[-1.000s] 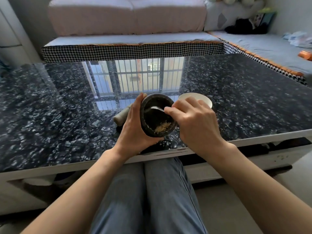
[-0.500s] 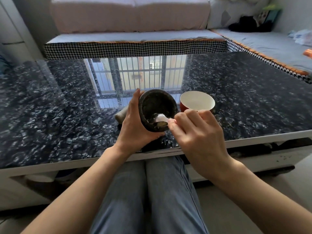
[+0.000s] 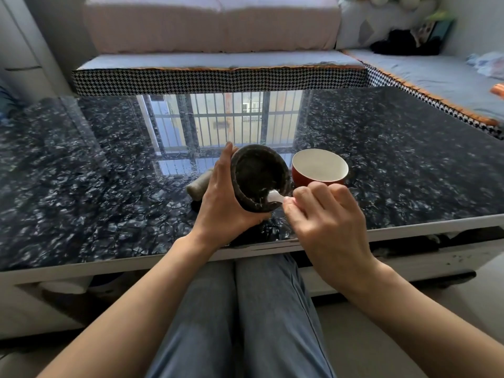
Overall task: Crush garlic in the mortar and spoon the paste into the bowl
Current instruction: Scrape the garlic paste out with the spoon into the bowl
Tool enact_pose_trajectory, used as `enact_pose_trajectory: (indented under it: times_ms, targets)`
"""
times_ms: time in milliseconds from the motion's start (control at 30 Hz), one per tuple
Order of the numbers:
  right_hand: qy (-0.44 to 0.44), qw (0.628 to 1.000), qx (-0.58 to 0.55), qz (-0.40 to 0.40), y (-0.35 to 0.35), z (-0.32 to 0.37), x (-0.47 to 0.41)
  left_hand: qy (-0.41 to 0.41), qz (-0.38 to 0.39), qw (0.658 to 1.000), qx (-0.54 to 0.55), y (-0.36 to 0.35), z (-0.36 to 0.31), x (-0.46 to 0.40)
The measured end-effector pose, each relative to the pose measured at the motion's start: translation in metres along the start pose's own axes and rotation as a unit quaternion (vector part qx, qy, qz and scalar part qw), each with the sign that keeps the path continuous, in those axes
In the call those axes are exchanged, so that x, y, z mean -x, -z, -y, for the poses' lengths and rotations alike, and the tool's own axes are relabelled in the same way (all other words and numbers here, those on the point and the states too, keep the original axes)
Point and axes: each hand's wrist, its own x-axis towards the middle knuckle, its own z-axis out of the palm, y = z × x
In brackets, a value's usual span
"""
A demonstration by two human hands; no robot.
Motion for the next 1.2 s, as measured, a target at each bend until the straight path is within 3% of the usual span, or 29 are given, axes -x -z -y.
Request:
enact_pose_trajectory:
  times_ms: [167,333,600,733,933,1100,1200]
  targets:
    - [-0.036,0.999,0.005,-0.024,-0.002,-0.005,-0.015,-0.003,0.006,1.000,-0.007,-0.002,-0.004,-0.002]
    - [0.024,0.999,-0.020,-0.019,-0.005,-0.002,-0.003,-0.001,0.007,1.000,-0.002,0.000,-0.002,-0.001]
    - [0.031,0.998,-0.050,-0.011,-0.009,-0.013,-0.005,-0.008,0.014,1.000,-0.010,-0.003,-0.003,-0.001]
    - [0.071,0.996,-0.047,0.031,-0.007,-0.029,0.003,-0.004,0.010,1.000,-0.021,-0.003,-0.002,0.000]
    - [-0.033,0.994,-0.016,0.106,-0.010,-0.032,-0.012,-0.003,0.012,1.000,-0.027,-0.007,-0.009,0.002]
    - [-0.037,0.978,-0.067,0.192,0.009,-0.025,-0.012,-0.003,0.003,0.999,-0.044,-0.015,-0.016,0.005]
    - [-0.053,0.977,-0.010,0.208,0.010,-0.026,-0.017,-0.007,0.004,0.999,-0.052,-0.018,-0.019,0.007]
